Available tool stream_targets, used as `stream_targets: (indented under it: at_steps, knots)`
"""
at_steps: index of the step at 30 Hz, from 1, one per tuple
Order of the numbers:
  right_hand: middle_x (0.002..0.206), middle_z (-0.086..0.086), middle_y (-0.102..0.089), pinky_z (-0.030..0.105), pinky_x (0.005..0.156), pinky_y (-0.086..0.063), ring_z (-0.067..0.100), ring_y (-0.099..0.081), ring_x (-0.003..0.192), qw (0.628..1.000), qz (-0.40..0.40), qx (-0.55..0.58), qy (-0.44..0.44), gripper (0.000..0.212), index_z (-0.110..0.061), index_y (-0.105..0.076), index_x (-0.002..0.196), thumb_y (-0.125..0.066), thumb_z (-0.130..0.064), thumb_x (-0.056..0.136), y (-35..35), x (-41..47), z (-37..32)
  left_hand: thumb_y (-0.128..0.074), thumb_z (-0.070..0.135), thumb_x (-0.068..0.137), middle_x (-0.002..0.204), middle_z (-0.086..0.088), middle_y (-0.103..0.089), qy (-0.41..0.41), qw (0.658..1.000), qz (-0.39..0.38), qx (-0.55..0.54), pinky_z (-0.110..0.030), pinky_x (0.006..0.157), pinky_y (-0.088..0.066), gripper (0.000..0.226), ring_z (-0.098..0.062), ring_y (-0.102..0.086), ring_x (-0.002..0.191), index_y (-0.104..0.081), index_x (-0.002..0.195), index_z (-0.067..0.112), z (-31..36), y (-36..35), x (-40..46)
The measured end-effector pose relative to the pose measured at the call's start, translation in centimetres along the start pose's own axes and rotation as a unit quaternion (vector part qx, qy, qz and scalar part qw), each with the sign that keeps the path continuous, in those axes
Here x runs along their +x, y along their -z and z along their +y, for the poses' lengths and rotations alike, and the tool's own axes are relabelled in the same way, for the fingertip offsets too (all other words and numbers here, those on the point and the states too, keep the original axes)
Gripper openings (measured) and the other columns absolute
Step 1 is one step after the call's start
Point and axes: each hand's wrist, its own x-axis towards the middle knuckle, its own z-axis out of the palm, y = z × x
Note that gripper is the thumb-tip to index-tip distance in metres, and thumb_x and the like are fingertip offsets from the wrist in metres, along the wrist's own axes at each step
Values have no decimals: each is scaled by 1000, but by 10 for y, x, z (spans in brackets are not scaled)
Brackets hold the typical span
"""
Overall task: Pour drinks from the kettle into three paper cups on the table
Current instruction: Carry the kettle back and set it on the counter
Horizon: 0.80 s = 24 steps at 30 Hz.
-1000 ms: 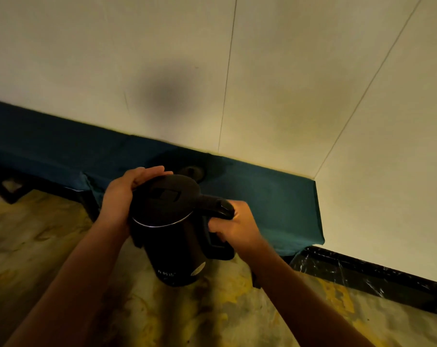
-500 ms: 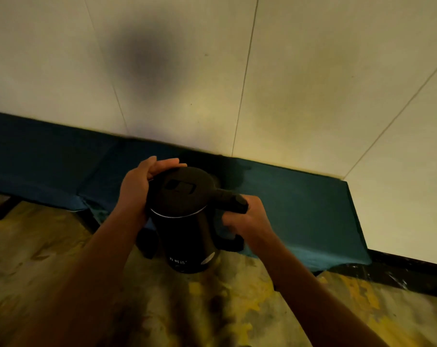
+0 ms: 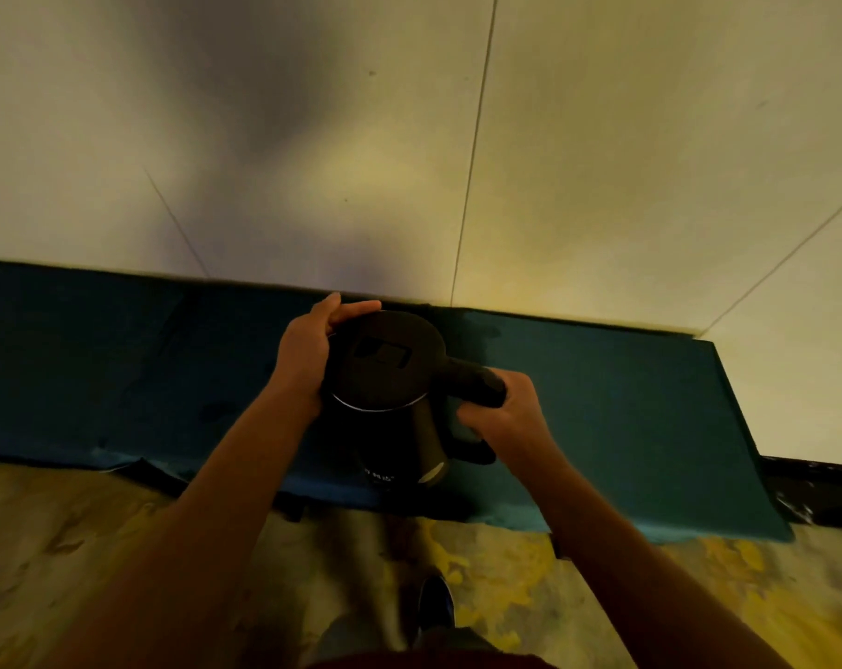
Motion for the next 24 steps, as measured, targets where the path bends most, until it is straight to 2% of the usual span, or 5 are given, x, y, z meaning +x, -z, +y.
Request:
stream_targets:
  at_steps: [7, 11, 17, 20, 24]
  knots:
    - [40, -5, -52, 23, 44, -40, 10, -50, 40, 998, 28, -27, -57, 20, -22, -50, 46, -56, -4, 52, 0, 51, 29, -33, 37, 104, 103, -12, -76, 34, 999, -26, 4, -47, 93, -55, 52, -33, -70, 101, -78, 103, 11, -2, -10, 63]
    - [45, -10, -45, 22, 48, -34, 1, -42, 45, 996, 42, -51, -56, 18, -17, -43, 53, -57, -6, 55, -7, 86, 45, -32, 35, 104, 108, -10, -76, 24, 999, -16, -28, -49, 98, -53, 51, -31, -69, 105, -76, 106, 8, -14, -7, 98]
    - [57, -9, -46, 16, 52, -33, 1, -47, 53, 983, 133, -78, -104, 29, -22, -41, 59, -67, -9, 60, -31, 113, 92, -35, 34, 103, 105, -2, -77, 43, 997, -56, 23, -33, 80, -58, 46, -20, -73, 97, -77, 107, 16, -39, -6, 155]
    - [62, -5, -51, 18, 56, -38, 3, -50, 58, 977, 157, -80, -123, 26, -23, -47, 62, -70, -10, 63, -39, 124, 105, -39, 33, 101, 106, 0, -76, 57, 995, -74, 37, -34, 83, -57, 41, -18, -72, 97, -78, 106, 22, -46, -7, 178]
    - [64, -2, -50, 22, 59, -39, 8, -49, 62, 971, 186, -75, -133, 34, -16, -48, 65, -74, 7, 71, -37, 137, 113, -36, 34, 103, 105, 1, -77, 34, 995, -75, 49, -31, 83, -58, 43, -15, -73, 95, -78, 106, 26, -49, -14, 194]
